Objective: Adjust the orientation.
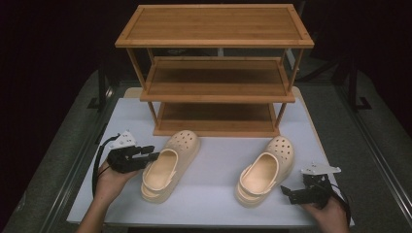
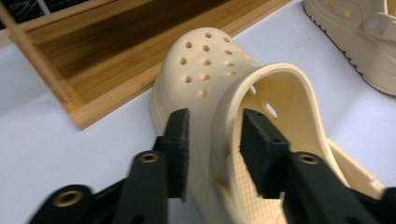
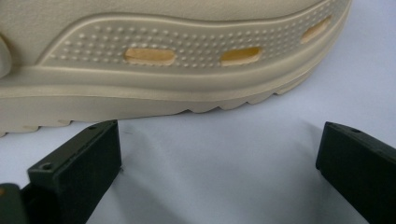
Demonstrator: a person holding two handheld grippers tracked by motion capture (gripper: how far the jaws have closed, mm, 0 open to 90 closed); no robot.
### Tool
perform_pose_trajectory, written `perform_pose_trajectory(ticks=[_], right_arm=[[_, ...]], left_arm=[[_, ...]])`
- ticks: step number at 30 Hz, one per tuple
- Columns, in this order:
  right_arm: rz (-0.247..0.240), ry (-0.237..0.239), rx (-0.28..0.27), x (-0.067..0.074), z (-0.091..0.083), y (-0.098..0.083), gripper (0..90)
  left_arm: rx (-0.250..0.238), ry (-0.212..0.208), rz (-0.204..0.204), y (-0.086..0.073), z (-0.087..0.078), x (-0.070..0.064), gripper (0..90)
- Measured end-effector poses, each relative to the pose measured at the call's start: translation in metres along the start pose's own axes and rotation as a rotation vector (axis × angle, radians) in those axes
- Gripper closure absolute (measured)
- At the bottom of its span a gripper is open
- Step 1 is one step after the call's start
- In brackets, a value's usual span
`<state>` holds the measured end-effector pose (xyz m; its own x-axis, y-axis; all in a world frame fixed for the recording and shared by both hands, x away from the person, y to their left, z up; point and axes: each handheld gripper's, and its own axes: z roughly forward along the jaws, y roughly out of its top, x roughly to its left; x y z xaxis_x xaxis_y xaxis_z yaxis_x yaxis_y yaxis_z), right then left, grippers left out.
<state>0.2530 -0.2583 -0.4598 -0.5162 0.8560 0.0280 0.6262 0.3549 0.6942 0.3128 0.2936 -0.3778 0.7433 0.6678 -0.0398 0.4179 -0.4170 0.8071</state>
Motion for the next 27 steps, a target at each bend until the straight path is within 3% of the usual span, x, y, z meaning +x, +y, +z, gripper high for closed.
perform_pose_trajectory(ticks=[11, 18, 20, 24, 27], right_arm=[[0.000, 0.000, -0.001, 0.000, 0.000, 0.000, 0.0], [0.000, 0.000, -0.002, 0.000, 0.000, 0.000, 0.0], [0.000, 0.000, -0.001, 0.000, 0.000, 0.000, 0.0], [-0.001, 0.000, -0.001, 0.000, 0.000, 0.000, 0.0], [0.001, -0.001, 0.000, 0.000, 0.000, 0.000, 0.0]], left_arm=[[0.025, 0.058, -0.049, -0.020, -0.024, 0.017, 37.9], [0.048, 0.146, -0.066, -0.045, -0.038, 0.025, 25.1], [0.064, 0.160, -0.068, -0.052, -0.039, 0.027, 17.6], [0.104, 0.222, -0.049, -0.072, -0.035, 0.029, 14.6], [0.148, 0.222, -0.058, -0.083, -0.025, 0.031, 9.6]])
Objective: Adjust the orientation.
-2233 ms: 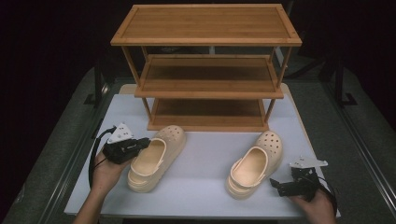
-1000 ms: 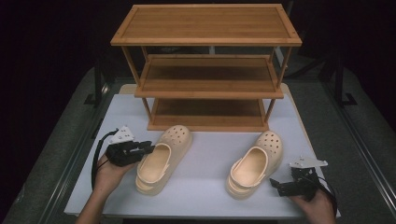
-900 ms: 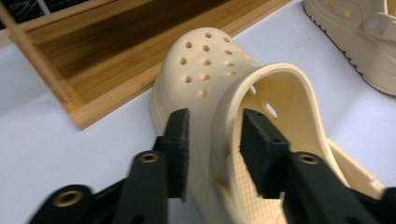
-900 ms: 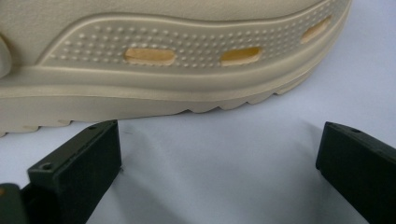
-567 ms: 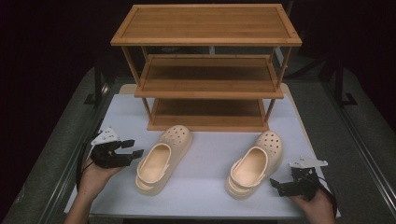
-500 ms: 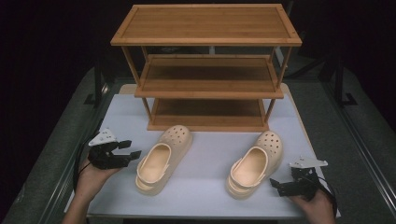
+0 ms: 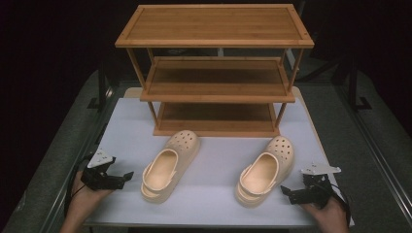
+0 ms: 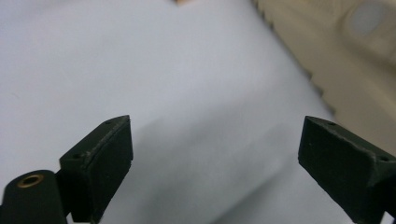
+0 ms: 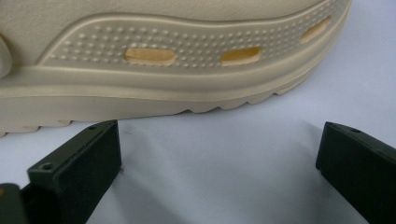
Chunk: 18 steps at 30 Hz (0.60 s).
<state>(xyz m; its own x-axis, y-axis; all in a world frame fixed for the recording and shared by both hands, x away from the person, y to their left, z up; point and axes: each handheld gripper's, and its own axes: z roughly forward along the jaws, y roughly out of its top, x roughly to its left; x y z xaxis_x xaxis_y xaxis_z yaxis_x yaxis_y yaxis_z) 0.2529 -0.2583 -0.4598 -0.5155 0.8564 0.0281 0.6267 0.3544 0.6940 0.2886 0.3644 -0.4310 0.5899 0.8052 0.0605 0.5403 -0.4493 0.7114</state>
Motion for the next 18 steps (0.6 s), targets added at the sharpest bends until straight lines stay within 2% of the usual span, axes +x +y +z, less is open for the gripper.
perform_pose_trajectory(ticks=[3, 5, 7, 18], right_arm=[[0.000, 0.000, 0.001, 0.000, 0.000, 0.000, 0.0], [0.000, 0.000, 0.002, 0.000, 0.000, 0.000, 0.0], [-0.001, 0.000, 0.003, 0.000, 0.000, 0.000, 0.0], [0.000, 0.000, 0.009, 0.000, 0.000, 0.001, 0.0]], left_arm=[[0.029, -0.012, -0.004, -0.005, 0.011, 0.001, 6.0], [0.046, -0.023, -0.010, -0.008, 0.016, 0.003, 0.2], [0.033, -0.040, -0.030, -0.010, 0.017, 0.005, 0.0], [0.037, -0.036, -0.025, -0.010, 0.017, 0.004, 0.0]])
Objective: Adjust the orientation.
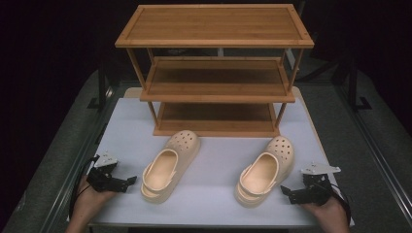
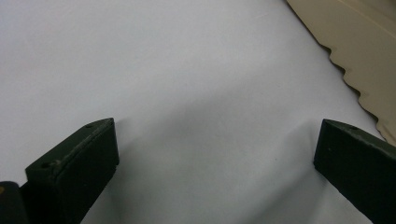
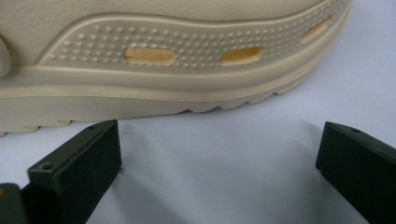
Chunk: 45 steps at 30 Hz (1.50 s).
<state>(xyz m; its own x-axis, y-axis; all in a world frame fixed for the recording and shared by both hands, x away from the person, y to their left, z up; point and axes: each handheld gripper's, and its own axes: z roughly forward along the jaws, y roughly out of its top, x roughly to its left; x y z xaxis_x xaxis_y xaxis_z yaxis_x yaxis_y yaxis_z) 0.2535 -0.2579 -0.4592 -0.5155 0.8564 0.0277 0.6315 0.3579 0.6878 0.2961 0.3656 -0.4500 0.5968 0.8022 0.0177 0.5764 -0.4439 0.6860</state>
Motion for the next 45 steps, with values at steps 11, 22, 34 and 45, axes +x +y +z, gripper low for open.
perform_pose_trajectory(ticks=[11, 22, 34, 45], right_arm=[[0.009, 0.009, -0.001, 0.000, -0.003, -0.001, 0.0], [0.073, 0.052, -0.031, -0.001, -0.029, 0.006, 10.1], [0.071, 0.078, -0.113, 0.002, -0.050, 0.028, 40.1], [0.056, 0.046, -0.070, -0.024, -0.031, 0.044, 89.6]], left_arm=[[0.000, -0.002, -0.003, 0.000, 0.000, 0.000, 0.0], [0.001, -0.003, -0.005, 0.000, 0.001, 0.001, 0.0], [0.001, -0.003, -0.005, 0.000, 0.001, 0.001, 0.0], [0.001, -0.004, -0.006, 0.000, 0.001, 0.001, 0.0]])
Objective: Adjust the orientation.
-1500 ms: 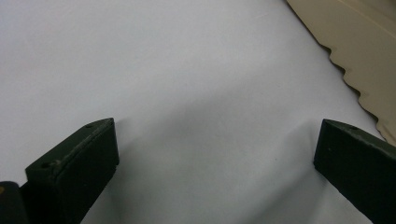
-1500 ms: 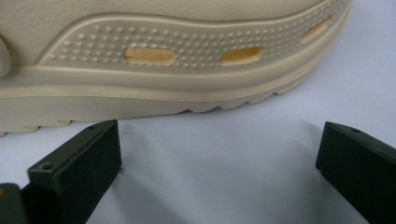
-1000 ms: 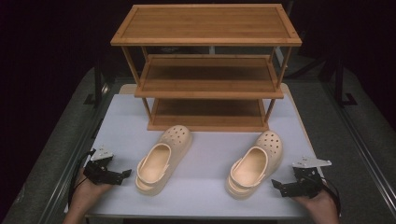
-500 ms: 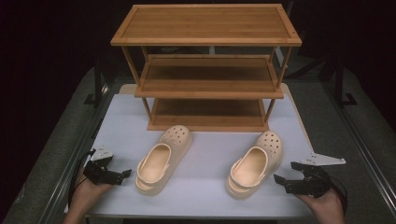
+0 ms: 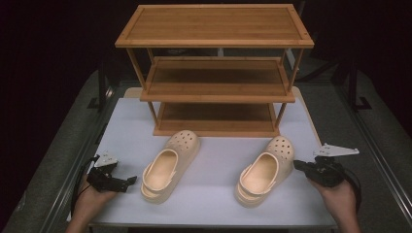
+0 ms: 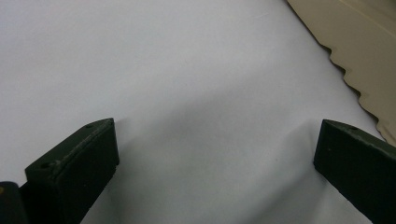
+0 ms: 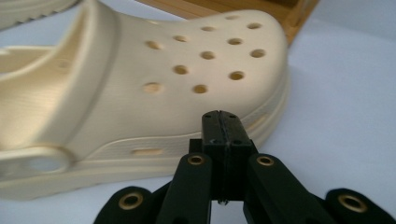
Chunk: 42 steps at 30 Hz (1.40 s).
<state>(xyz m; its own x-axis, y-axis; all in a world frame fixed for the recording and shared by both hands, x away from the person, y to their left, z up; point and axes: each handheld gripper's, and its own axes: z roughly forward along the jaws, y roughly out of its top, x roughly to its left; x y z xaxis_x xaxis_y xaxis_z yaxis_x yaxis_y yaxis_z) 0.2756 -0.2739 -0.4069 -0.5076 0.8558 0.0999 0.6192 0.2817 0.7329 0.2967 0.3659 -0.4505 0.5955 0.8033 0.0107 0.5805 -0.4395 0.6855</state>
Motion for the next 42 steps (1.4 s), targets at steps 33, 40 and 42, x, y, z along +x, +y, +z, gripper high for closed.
perform_pose_trajectory(ticks=[33, 40, 42], right_arm=[[0.014, 0.017, 0.055, -0.027, 0.040, 0.004, 89.8], [0.016, 0.040, 0.052, -0.029, 0.049, 0.011, 89.8], [0.020, 0.050, 0.047, -0.029, 0.052, 0.013, 89.8]], left_arm=[[0.001, -0.001, -0.001, 0.000, 0.000, 0.000, 0.0], [0.002, -0.001, -0.001, 0.000, 0.000, 0.000, 0.0], [0.002, -0.002, -0.001, 0.000, 0.000, 0.000, 0.0]])
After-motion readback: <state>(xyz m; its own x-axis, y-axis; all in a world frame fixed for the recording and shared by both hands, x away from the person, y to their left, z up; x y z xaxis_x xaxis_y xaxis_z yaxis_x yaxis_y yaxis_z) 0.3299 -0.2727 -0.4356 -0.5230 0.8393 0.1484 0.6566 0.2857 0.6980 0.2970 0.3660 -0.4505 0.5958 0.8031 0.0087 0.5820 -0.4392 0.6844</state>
